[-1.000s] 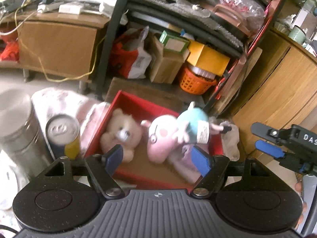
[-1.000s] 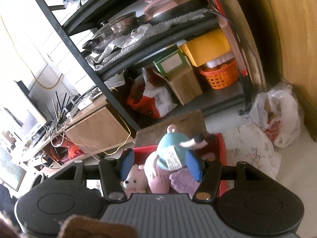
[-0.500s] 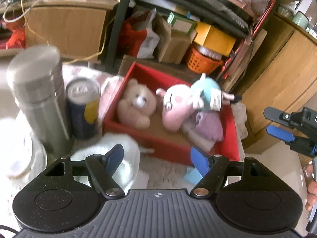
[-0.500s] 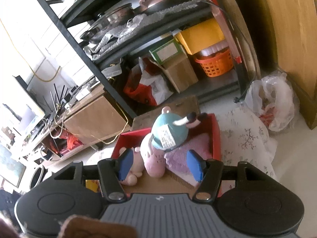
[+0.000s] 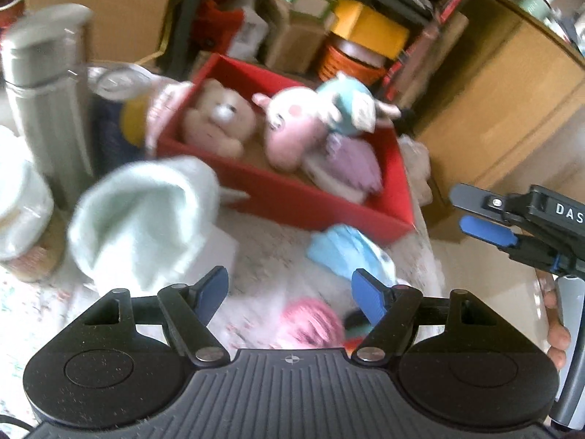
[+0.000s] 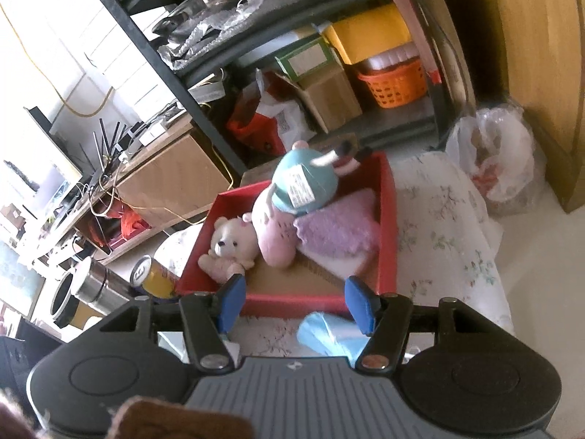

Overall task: Organize soft objects
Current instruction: 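Move the left tool to the pink knit hat while the right tool approaches the striped beanie, then grasp the pink knit hat with the left tool while the right tool grasps the striped beanie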

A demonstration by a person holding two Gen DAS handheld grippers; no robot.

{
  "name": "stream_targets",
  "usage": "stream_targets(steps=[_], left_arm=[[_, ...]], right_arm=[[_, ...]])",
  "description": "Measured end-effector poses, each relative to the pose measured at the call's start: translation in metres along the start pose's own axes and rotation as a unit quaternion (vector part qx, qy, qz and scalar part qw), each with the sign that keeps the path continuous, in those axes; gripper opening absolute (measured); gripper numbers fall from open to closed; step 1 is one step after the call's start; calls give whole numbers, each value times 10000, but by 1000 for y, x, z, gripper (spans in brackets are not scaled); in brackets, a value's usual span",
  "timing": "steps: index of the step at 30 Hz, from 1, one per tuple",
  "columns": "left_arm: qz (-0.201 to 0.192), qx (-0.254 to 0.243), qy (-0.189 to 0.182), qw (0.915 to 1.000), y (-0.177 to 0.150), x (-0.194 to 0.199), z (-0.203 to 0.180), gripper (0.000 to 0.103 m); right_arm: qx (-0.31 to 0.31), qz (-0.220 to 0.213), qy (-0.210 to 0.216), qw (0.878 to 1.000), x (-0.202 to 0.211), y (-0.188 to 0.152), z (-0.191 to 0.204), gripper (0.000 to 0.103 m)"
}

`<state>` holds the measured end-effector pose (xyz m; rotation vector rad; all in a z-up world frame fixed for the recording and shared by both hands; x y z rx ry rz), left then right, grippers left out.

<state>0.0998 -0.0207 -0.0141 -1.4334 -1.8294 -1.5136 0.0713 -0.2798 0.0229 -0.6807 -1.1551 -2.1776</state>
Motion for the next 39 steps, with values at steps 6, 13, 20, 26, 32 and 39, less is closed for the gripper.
stream_targets(steps=[6,13,20,26,32,39], left_arm=[[399,-402,10,9984,-18,-28,-27,72],[747,-594,215,9952,-28,-58,-41,67],[939,-723,629,9910,-37,-77,-46,56],[1025,-717,852,9885,-39,-80,-40,41],[1109,-785,837,9872,-43,-75,-36,37],[1160,-843,881,9857,-46,-64,-29,36]], right_arm=[[-12,284,-171,9995,5,-25,-17,32],[-155,385,-255,9988,16,-42,-38,32],[-96,644,-350,9973,5,-46,-45,32],[309,994,-488,9934,-14,-62,-35,33],[622,1225,-640,9885,-31,-74,-26,33],[950,1368,-904,9819,-46,-81,-17,33]])
Point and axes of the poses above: each gripper's, at about its wrist camera, not at the fingertips, and x roughly against the way its jaws point, z to its left, y to its top, the point moved 1 cm from there along -x, roughly the way its jaws point, and after that the axes turned 2 degrees about -x, right-handed, at the moved point
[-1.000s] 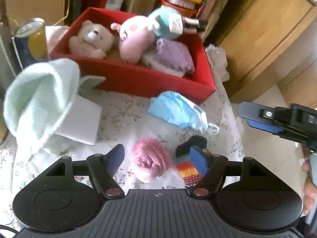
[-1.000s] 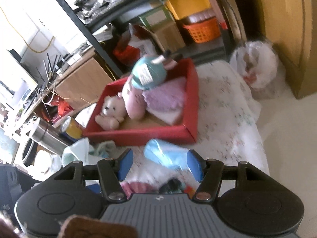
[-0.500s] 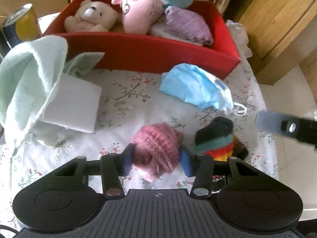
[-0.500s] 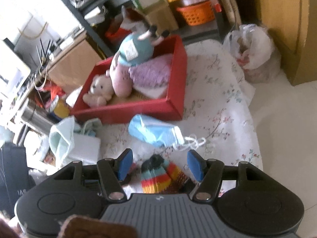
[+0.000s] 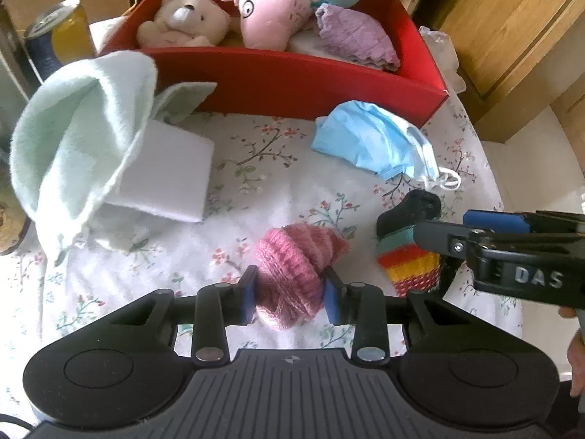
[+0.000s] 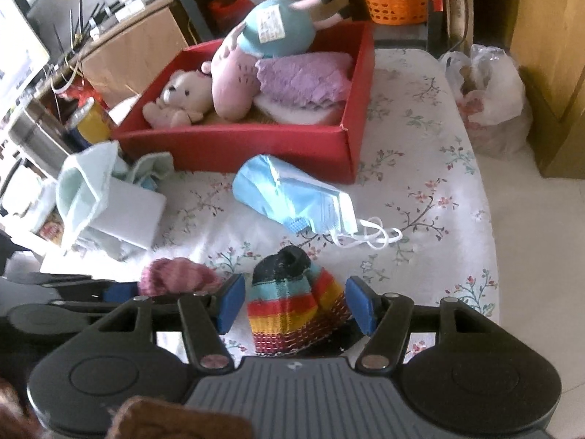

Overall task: Organize soft objects
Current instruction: 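Grasp the pink knit hat with the left tool while the right tool grasps the striped beanie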

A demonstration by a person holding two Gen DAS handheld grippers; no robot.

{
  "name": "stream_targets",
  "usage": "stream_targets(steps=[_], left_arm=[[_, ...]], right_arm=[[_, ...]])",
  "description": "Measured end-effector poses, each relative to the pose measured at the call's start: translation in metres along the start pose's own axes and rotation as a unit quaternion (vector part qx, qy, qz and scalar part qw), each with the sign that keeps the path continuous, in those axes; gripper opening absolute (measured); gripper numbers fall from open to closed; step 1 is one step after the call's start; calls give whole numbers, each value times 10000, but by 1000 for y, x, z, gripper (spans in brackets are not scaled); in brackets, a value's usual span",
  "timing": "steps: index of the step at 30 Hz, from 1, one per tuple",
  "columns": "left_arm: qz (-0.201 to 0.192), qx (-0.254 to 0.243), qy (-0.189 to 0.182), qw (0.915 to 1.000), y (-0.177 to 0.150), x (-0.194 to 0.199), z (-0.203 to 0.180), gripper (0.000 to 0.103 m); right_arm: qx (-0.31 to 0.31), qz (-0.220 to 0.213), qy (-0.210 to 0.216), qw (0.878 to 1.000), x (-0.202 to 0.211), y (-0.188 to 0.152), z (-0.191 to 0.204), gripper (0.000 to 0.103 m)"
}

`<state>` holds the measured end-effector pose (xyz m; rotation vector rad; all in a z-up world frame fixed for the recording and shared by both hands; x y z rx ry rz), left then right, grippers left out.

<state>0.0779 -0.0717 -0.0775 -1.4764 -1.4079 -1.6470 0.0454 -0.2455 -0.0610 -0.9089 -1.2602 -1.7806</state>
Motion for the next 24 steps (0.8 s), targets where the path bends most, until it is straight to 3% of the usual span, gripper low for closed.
stream_targets(steps=[10,14,24], left_arm=[[30,186,18,9998,-10,9,27,36],[31,200,-36,9998,-9,9,29,37],[101,-40,79,9999,-10,4,16,37]], right_arm=[[353,286,-270,9986,-30,-1,20,33],[585,211,-395,9973,-36,-7,26,33],[682,216,-376,9967,-29,-10,21,3]])
Point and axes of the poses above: each gripper's, at about its wrist camera, not at the fingertips, and x roughly against the way its jaws point, z to its left, y to its top, the point moved 1 cm from there along -x, roughly the way its jaws point, and after that the axes turned 2 degrees about -x, right-handed, at the moved point
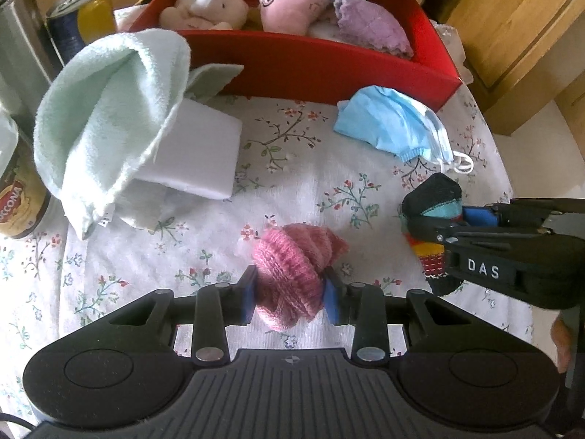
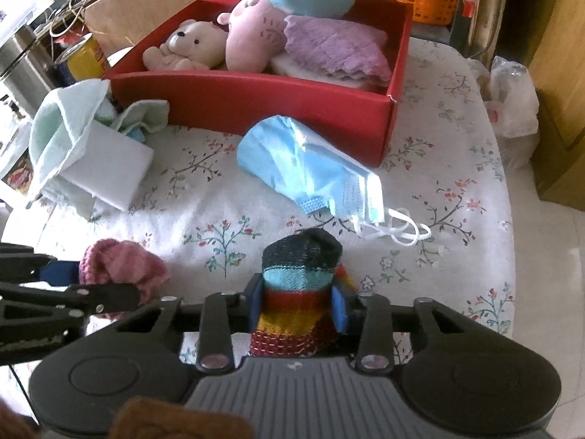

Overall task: Organize soft objects
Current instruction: 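Grasp the pink knit hat with the left tool while the right tool grasps the striped beanie, then lift and carry the pink hat with the left tool while the right tool carries the beanie to the box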

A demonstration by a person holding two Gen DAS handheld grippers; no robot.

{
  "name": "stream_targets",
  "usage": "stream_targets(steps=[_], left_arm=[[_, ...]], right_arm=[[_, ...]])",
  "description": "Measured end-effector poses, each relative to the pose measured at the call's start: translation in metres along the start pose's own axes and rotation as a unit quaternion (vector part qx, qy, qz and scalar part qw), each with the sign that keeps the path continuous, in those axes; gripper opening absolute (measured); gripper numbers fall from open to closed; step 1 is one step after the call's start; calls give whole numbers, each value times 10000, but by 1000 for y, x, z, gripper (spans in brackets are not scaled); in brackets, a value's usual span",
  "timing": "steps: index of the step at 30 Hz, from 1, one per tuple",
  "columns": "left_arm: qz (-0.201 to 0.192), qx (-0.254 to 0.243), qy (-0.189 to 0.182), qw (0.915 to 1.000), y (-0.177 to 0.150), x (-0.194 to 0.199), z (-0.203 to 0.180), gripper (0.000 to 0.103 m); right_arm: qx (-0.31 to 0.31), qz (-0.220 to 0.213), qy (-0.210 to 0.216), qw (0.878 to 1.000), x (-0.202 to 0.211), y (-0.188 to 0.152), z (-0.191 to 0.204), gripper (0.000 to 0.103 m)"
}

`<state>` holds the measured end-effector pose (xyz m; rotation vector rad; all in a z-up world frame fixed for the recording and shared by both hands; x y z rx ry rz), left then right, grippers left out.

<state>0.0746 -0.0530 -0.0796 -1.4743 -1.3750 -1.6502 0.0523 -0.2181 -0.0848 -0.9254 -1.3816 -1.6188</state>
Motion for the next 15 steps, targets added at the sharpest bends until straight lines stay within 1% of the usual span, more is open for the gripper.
stream_targets(steps=[2,6,15], left_arm=[[-2,-64,45,10000,0,0,-4,37],[7,-165,88,9998,-3,1,-8,37],[5,-285,-28,9996,-16,10,-21,37]], right_arm=[[100,5,14,9999,2,-3,2,0],[219,29,69,9997,7,-9,3,0],[276,32,214,9994,24,-32,5,0]])
Point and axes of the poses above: each gripper's, at about its wrist camera, not at the fingertips, and x roughly against the way its jaws point, z to its left, y to its top, the point moved 1 cm from there along -x, roughly the way its jaws point, and after that the axes turned 2 degrees about -x, right-handed, at the moved point
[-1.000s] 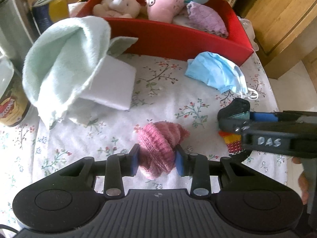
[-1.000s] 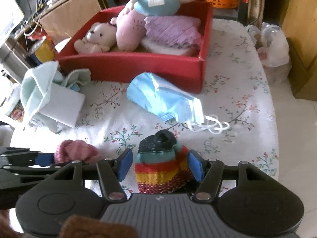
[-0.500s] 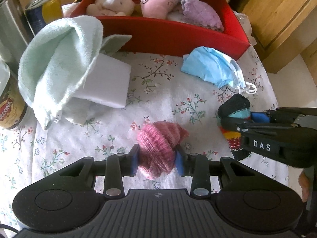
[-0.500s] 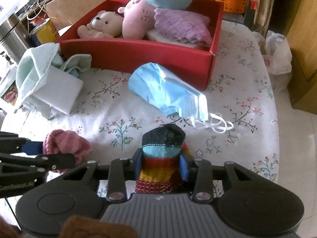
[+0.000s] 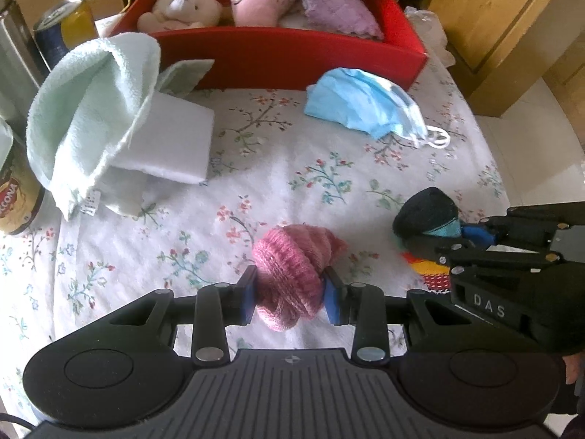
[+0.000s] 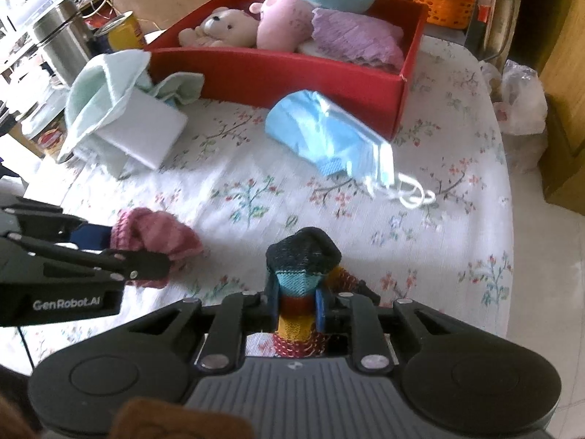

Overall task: Organize soft objects
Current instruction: 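Lift and carry the pink hat with the left tool while the right tool carries the beanie to the box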

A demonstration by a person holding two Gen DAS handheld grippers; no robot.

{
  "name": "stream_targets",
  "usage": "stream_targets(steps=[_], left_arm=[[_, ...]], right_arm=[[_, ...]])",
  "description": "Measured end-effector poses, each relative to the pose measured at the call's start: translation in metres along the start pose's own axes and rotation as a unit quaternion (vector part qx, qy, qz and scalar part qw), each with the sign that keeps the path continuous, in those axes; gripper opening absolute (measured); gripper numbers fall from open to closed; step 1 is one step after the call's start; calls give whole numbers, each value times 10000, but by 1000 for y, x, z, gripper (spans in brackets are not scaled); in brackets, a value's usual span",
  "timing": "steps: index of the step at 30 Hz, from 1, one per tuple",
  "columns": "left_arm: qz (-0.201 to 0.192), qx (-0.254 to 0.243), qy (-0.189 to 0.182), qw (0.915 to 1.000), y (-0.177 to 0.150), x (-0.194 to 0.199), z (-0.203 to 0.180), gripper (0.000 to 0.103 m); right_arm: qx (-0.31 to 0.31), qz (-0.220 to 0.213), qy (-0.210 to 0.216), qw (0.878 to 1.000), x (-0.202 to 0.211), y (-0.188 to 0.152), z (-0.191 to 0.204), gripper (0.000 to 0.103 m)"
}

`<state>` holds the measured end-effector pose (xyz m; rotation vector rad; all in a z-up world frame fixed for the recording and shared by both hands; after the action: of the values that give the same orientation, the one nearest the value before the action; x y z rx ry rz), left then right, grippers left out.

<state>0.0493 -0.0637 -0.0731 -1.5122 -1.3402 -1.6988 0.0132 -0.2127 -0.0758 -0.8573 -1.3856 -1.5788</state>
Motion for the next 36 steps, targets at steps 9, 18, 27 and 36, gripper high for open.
stream_targets(steps=[9,18,27,36], left_arm=[[-304,37,-139,9994,-5,25,-7,37],[-953,183,77,9953,9,59,0,37],[-1199,206,234,9923,19,68,2,37],[-1676,326,508,9840,32,85,5,38]], right_arm=[[-213,-416,262,9986,38,-7,-2,0],[-246,-1045,145,9941,70,6,-5,0],[-153,-1453,-51,9893,85,20,-2,0],[-123,-1927,-290,9807,100,39,-4,0]])
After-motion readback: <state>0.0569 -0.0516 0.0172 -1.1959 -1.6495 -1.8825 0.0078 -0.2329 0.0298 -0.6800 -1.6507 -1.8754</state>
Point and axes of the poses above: each gripper's, at about its wrist camera, not at the fingertips, and x roughly against the way its jaws point, z to its left, y to its top, the point moved 1 cm from there along -x, roughly the way its jaws point, and after that the axes turned 2 degrees about -x, right-handed, at the moved point
